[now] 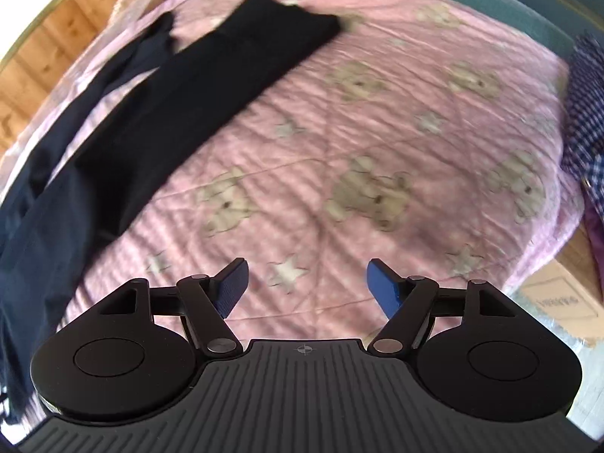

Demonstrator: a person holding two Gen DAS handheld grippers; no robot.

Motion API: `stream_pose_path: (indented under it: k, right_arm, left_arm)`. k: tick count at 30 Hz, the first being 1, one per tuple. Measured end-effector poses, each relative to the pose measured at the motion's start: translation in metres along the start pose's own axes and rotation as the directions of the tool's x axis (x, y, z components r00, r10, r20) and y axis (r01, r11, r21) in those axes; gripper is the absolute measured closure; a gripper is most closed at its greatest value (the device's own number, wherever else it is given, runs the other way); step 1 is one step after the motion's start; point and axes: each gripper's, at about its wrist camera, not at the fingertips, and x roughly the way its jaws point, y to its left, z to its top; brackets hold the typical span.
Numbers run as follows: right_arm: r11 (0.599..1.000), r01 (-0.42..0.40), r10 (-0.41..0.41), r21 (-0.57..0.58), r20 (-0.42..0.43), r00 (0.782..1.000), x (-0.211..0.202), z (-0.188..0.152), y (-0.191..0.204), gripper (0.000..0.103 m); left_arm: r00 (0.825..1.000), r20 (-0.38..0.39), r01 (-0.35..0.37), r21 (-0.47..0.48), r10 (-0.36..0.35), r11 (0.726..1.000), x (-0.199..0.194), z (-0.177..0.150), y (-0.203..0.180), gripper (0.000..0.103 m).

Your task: Fold clothes

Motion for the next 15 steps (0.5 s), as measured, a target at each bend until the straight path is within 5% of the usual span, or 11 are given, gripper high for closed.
stream_pose_path:
  k: [1,2,5,15]
  right_arm:
    - [1.0,-0.006,0.006,-0.007,0.003,1.0,0.0,0.003,0.003,0.03]
    - [1.0,-0.011,0.011,-0.015,0.006,1.0,0.0,0.006,0.007,0.03]
    - [1.0,-0.021,0.021,-0.021,0.023,1.0,-0.004,0.015,0.014,0.03]
    - [1.0,-0.009,0.009,-0.016,0.005,1.0,0.024,0.057,0.019,0.026]
  left_arm:
    - [1.0,0.023,0.008,0.009,-0.008,1.0,-0.008,-0.002,0.0,0.096]
    - [0.998,0.046,0.032,-0.013,-0.032,0.999,-0.021,-0.003,0.004,0.1]
    - [0.988,0.138,0.086,-0.096,-0.072,0.992,-0.071,-0.01,0.033,0.101]
    - [0.994,-0.036,0.09,-0.226,-0.101,0.97,-0.103,-0.08,0.111,0.085]
